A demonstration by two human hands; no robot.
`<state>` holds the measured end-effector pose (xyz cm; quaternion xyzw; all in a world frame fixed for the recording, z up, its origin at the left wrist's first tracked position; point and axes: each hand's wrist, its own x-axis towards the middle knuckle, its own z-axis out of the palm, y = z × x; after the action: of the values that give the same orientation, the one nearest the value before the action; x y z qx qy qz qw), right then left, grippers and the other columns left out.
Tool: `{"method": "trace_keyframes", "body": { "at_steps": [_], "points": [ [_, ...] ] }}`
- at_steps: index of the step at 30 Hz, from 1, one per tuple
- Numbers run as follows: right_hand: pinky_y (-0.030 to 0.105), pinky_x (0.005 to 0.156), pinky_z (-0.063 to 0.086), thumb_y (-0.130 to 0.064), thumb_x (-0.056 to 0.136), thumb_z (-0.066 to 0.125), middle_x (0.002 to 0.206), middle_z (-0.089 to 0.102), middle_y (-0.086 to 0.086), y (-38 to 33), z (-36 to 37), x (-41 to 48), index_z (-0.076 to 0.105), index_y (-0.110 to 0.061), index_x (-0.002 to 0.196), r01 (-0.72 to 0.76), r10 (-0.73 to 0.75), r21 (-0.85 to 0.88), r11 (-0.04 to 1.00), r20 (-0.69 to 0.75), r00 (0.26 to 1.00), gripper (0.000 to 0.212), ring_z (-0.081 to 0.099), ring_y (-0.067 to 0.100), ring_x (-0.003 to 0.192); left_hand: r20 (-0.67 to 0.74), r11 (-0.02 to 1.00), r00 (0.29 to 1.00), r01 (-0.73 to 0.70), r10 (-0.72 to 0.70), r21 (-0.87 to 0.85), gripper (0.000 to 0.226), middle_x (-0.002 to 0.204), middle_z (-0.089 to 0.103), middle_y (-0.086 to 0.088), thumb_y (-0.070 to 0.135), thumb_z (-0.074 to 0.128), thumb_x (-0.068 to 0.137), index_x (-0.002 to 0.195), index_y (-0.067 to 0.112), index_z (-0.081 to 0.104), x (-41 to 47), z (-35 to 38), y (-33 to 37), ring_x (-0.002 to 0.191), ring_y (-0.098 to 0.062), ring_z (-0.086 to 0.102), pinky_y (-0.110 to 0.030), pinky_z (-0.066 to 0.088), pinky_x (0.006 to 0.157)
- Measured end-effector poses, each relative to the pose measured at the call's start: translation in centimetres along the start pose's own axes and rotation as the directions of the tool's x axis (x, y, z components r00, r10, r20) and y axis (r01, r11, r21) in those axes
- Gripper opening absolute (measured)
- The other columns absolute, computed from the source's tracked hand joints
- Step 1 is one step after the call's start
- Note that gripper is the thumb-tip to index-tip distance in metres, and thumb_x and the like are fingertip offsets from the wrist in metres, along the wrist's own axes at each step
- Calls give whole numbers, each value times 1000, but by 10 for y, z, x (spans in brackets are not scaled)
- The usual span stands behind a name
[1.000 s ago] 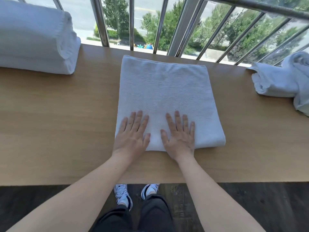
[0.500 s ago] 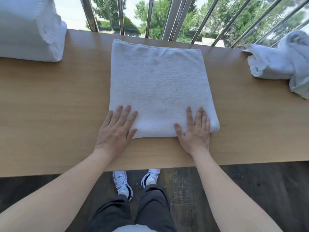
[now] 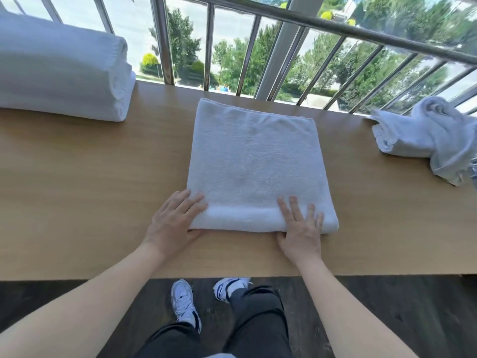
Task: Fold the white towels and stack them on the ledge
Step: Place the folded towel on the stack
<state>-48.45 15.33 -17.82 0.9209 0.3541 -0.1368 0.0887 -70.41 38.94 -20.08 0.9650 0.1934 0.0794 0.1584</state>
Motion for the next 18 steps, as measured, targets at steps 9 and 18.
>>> {"method": "trace_keyframes", "body": {
  "at_steps": [9, 18],
  "points": [
    [43, 105, 39, -9, 62, 70, 116, 70, 7, -17, -23, 7, 69, -17, 123, 17, 68, 287, 958, -285, 956, 62, 61, 32, 111, -200, 990, 980, -49, 21, -136, 63, 109, 73, -4, 63, 48, 89, 110, 10, 73, 22, -10, -3, 114, -25, 65, -38, 28, 117],
    [29, 55, 31, -34, 63, 44, 57, 48, -9, 15, -92, 71, 60, -19, 71, 35, -2, 251, 967, -130, 992, 24, 44, 23, 65, -223, 811, 926, 130, -305, -570, 55, 80, 62, 7, 89, 36, 79, 100, 40, 50, 86, -42, 2, 64, -10, 55, -25, 43, 61]
  ]
}}
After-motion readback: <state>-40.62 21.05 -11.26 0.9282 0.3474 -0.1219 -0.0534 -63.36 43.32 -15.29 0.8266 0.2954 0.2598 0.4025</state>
